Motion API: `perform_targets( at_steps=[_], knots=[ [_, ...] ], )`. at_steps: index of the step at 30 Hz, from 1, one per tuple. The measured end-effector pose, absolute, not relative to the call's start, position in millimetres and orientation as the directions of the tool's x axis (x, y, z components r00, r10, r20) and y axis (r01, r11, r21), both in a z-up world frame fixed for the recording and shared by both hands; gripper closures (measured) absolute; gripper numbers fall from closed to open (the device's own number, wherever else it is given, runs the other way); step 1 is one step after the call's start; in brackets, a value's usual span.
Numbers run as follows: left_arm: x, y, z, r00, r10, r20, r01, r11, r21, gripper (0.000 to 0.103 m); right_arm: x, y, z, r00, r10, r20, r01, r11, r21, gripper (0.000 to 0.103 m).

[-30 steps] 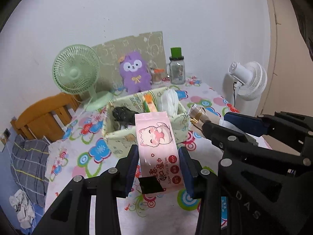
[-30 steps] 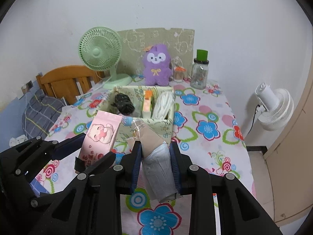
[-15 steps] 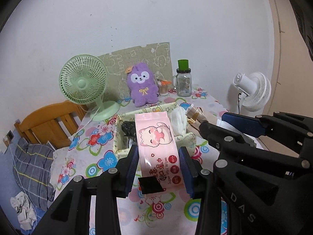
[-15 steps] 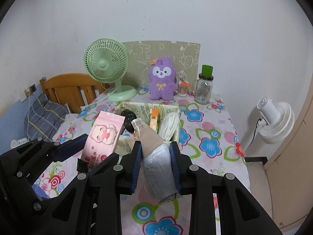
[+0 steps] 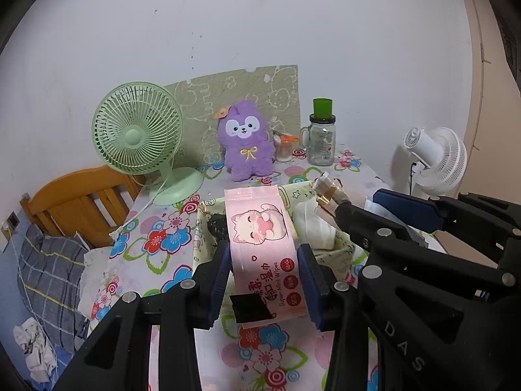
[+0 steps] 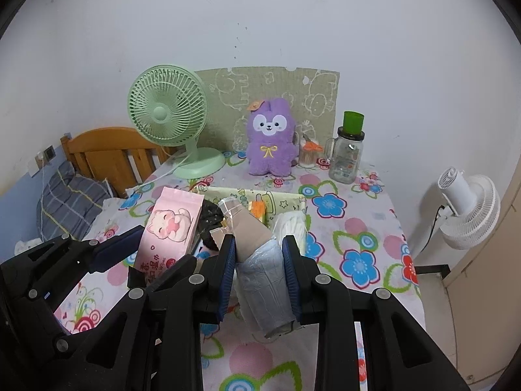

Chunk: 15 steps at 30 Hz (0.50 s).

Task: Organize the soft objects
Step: 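Lift the pink packet with the left tool while the right tool carries the white roll over the box, then lower the packet and roll into the fabric box and open both tools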

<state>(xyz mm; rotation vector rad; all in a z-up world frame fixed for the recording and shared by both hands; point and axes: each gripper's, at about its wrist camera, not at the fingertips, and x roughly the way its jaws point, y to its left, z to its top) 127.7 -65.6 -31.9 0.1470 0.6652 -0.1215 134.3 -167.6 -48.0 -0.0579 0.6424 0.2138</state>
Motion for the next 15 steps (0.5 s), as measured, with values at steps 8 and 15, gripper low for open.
perform_targets(
  at_steps=[8,15],
  knots=[
    [160,-60,-40,0.77,-0.05,-0.635,0.146,0.984,0.099,0.061,168,-161,-55,0.769,0.171,-0.616,-0.212,0.977,0.006,0.071],
    [186,-57,-44,0.767,-0.052,-0.64,0.146,0.985,0.095,0.06,191,-159,-57,0.766,0.169,-0.62,-0.203,0.979,0.016,0.071]
  ],
)
